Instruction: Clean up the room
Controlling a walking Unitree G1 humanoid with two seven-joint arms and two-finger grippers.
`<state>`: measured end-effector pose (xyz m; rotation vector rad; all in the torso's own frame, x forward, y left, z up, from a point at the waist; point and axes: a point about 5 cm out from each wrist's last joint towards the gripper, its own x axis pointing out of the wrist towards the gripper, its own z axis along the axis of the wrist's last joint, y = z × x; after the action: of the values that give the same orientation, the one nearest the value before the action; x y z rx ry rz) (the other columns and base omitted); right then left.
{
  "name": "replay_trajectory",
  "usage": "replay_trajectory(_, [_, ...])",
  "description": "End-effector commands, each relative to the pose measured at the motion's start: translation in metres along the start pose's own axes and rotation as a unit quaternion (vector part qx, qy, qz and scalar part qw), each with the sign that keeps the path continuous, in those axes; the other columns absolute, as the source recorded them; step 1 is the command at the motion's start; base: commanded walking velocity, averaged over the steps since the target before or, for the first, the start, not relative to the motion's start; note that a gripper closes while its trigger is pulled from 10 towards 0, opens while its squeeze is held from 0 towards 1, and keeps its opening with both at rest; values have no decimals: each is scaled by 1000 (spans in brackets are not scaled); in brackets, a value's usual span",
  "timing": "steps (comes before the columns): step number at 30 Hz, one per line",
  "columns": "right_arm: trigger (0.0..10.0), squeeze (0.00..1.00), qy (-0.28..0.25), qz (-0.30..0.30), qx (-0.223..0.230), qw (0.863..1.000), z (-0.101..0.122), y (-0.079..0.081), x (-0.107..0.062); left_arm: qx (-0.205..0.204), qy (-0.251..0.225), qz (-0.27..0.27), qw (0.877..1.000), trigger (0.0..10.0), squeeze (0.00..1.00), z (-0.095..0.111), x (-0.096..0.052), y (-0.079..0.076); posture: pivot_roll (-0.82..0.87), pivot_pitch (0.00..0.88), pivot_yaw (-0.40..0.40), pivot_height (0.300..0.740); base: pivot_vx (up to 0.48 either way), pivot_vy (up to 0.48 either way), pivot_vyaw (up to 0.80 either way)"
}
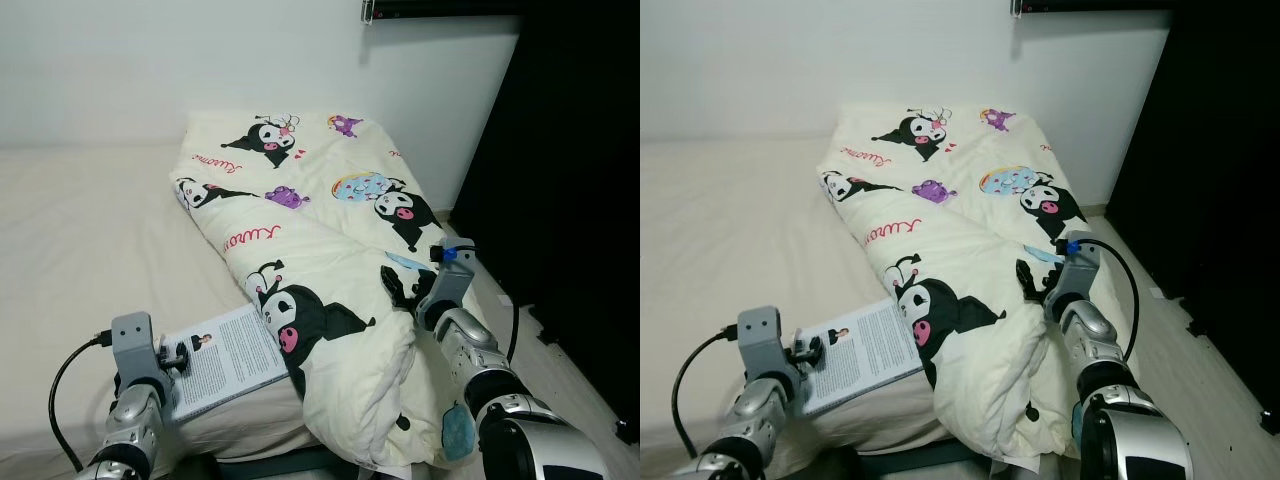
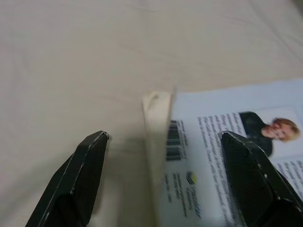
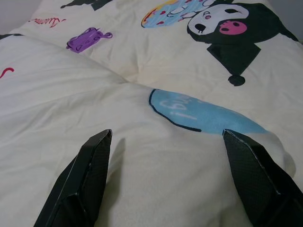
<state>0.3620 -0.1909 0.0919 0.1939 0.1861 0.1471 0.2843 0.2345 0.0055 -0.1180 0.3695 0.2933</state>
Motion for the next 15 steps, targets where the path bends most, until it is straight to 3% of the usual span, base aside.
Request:
replay_trajectory(1, [10000,0,-1,-1,-3,1000,-2,2,0,-7,24,-8,1000,10000,0,-13,-5,-3,-87,0,-22,496,0,0,0])
replay_trajectory(4, [10000,0,-1,-4,-4,1000,-2,1,0,-96,62,-47,992,10000,0,-26,-8,-13,-89,0,-24,496,0,0,0])
replay_trajectory(6, [10000,0,-1,-4,-4,1000,-2,1,0,-96,62,-47,992,10000,0,-26,-8,-13,-89,0,-24,496,0,0,0])
replay_trajectory(9, [10000,0,0,-7,-9,1000,-1,0,0,-166,83,-87,979,10000,0,-32,-11,-22,-96,0,-24,496,0,0,0])
replay_trajectory(15, [10000,0,-1,-11,-11,1000,1,-1,0,-182,92,-104,974,10000,0,-35,-12,-25,-98,0,-22,496,0,0,0])
